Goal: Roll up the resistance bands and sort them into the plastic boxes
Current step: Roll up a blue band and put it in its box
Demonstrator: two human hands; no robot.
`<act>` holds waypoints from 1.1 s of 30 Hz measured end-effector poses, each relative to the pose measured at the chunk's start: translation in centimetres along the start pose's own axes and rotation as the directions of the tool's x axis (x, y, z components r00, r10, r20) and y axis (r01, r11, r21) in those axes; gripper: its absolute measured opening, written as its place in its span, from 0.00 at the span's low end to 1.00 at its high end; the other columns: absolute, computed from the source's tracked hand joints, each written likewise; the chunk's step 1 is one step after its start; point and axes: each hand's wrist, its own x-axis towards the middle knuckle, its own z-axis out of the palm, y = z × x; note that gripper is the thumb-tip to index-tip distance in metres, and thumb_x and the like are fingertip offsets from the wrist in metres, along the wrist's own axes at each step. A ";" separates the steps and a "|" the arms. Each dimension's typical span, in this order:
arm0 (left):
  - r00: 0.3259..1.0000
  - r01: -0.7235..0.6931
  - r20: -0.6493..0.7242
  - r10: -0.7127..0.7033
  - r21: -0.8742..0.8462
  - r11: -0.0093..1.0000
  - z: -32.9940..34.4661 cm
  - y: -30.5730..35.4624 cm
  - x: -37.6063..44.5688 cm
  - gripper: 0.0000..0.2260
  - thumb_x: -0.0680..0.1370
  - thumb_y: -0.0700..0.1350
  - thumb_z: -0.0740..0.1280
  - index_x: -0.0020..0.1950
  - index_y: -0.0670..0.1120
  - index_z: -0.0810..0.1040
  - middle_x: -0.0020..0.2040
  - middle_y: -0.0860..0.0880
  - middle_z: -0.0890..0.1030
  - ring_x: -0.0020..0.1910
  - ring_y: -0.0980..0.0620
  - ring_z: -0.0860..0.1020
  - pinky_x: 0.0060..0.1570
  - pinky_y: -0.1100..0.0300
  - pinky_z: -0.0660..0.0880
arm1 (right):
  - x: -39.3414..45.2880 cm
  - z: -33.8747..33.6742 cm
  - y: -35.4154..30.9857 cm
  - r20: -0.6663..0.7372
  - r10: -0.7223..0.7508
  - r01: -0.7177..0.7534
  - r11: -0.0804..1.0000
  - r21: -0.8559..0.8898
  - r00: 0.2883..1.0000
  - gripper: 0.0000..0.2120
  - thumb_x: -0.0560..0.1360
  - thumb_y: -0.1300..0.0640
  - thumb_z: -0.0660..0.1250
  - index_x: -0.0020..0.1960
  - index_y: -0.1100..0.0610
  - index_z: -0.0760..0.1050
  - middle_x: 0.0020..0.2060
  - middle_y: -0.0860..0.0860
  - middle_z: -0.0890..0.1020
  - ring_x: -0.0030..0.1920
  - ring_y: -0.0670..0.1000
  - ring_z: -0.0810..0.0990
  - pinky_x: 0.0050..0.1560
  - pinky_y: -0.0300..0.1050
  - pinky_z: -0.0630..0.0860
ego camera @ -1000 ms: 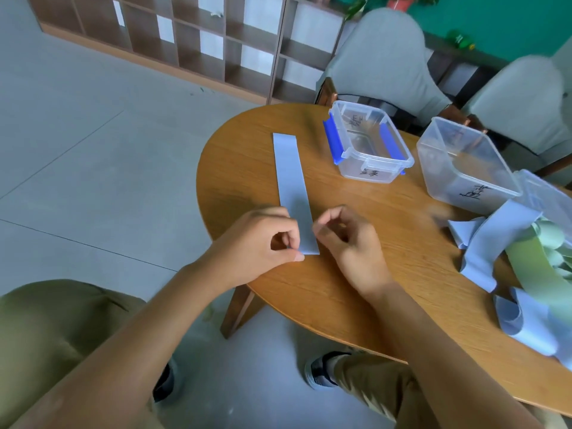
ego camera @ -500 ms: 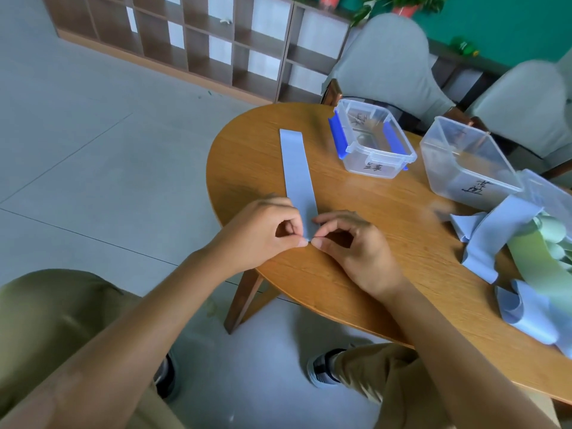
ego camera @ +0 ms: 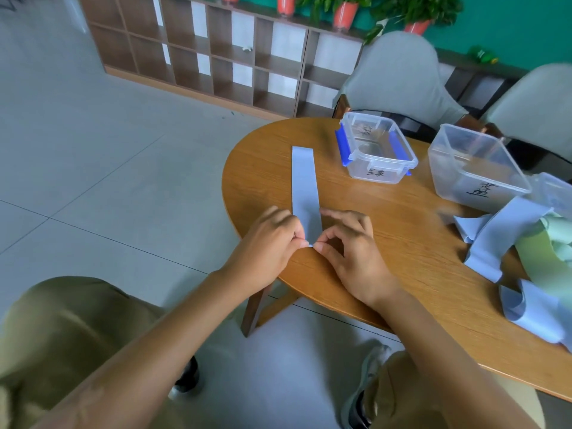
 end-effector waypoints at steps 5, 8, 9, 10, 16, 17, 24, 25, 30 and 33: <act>0.999 0.033 -0.012 -0.031 0.165 0.986 0.0 1.3 -1.7 0.08 0.80 0.49 0.66 0.43 0.47 0.76 0.41 0.51 0.77 0.46 0.47 0.70 0.47 0.50 0.71 | -1.7 0.2 -1.3 -0.015 0.026 -0.027 0.999 -0.047 1.000 0.04 0.76 0.56 0.72 0.43 0.55 0.81 0.73 0.46 0.70 0.72 0.49 0.60 0.72 0.42 0.60; 0.996 0.089 -0.009 -0.089 0.210 0.974 0.2 1.7 -1.9 0.08 0.80 0.50 0.67 0.44 0.47 0.77 0.42 0.50 0.78 0.46 0.47 0.69 0.47 0.47 0.72 | -1.6 0.2 -1.7 0.000 0.076 -0.075 0.995 -0.071 0.997 0.06 0.77 0.55 0.71 0.43 0.55 0.81 0.75 0.47 0.68 0.75 0.53 0.58 0.73 0.54 0.62; 0.993 0.118 -0.010 -0.118 0.205 0.972 0.1 1.9 -1.9 0.08 0.80 0.50 0.68 0.45 0.47 0.78 0.43 0.50 0.78 0.46 0.47 0.69 0.48 0.48 0.72 | -1.5 0.2 -2.0 0.018 0.101 -0.100 0.993 -0.071 0.995 0.06 0.77 0.54 0.71 0.42 0.55 0.81 0.75 0.47 0.68 0.75 0.53 0.57 0.72 0.56 0.62; 0.989 0.147 -0.011 -0.148 0.196 0.969 0.0 2.1 -1.8 0.08 0.80 0.50 0.68 0.44 0.48 0.78 0.43 0.50 0.79 0.46 0.47 0.70 0.48 0.49 0.72 | -1.3 0.1 -2.2 0.038 0.134 -0.131 0.989 -0.073 0.990 0.07 0.77 0.53 0.70 0.42 0.54 0.82 0.75 0.47 0.68 0.75 0.52 0.57 0.72 0.56 0.62; 0.958 0.288 -0.050 -0.283 0.182 0.940 -0.7 3.2 -0.9 0.09 0.78 0.50 0.71 0.39 0.49 0.79 0.41 0.53 0.81 0.48 0.47 0.75 0.42 0.54 0.74 | 0.2 -0.6 -3.0 0.075 0.272 -0.265 0.960 -0.086 0.959 0.03 0.75 0.52 0.72 0.45 0.50 0.83 0.67 0.47 0.72 0.68 0.52 0.62 0.67 0.37 0.60; 0.956 0.294 -0.052 -0.289 0.173 0.940 -0.7 3.2 -0.7 0.08 0.77 0.50 0.72 0.40 0.49 0.80 0.41 0.54 0.81 0.47 0.47 0.76 0.39 0.55 0.73 | 0.3 -0.7 -3.0 0.064 0.263 -0.259 0.963 -0.076 0.963 0.02 0.74 0.53 0.73 0.46 0.49 0.81 0.62 0.47 0.74 0.65 0.52 0.65 0.62 0.31 0.59; 0.980 0.198 -0.045 -0.194 0.105 0.975 -0.9 3.1 -1.1 0.14 0.73 0.44 0.73 0.44 0.50 0.67 0.37 0.54 0.76 0.36 0.50 0.75 0.31 0.54 0.71 | -0.7 -0.2 -3.4 -0.083 0.082 -0.092 0.989 -0.113 0.993 0.10 0.68 0.62 0.74 0.45 0.50 0.76 0.36 0.45 0.79 0.43 0.50 0.77 0.40 0.50 0.77; 0.982 0.187 -0.053 -0.182 0.110 0.976 -0.9 3.0 -1.2 0.15 0.72 0.45 0.74 0.44 0.50 0.66 0.36 0.54 0.76 0.35 0.50 0.75 0.30 0.54 0.71 | -0.8 -0.1 -3.5 -0.102 0.056 -0.072 0.984 -0.162 0.993 0.11 0.68 0.61 0.74 0.46 0.50 0.76 0.36 0.46 0.79 0.43 0.51 0.78 0.38 0.49 0.77; 0.986 0.035 -0.166 0.019 0.318 0.947 -0.6 3.6 -1.8 0.11 0.72 0.41 0.72 0.42 0.48 0.69 0.31 0.51 0.71 0.32 0.46 0.72 0.24 0.55 0.67 | -1.4 0.5 -3.2 -0.241 -0.162 0.055 0.917 -0.396 0.957 0.05 0.66 0.62 0.72 0.41 0.56 0.78 0.30 0.51 0.77 0.37 0.57 0.78 0.34 0.47 0.75; 0.973 -0.039 -0.198 0.121 0.377 0.926 0.0 2.8 -2.8 0.05 0.78 0.42 0.68 0.44 0.47 0.73 0.32 0.51 0.74 0.33 0.47 0.74 0.24 0.53 0.69 | -2.3 0.7 -2.9 -0.244 -0.272 0.140 0.882 -0.449 0.931 0.06 0.71 0.64 0.69 0.36 0.57 0.76 0.28 0.52 0.75 0.36 0.57 0.76 0.35 0.49 0.73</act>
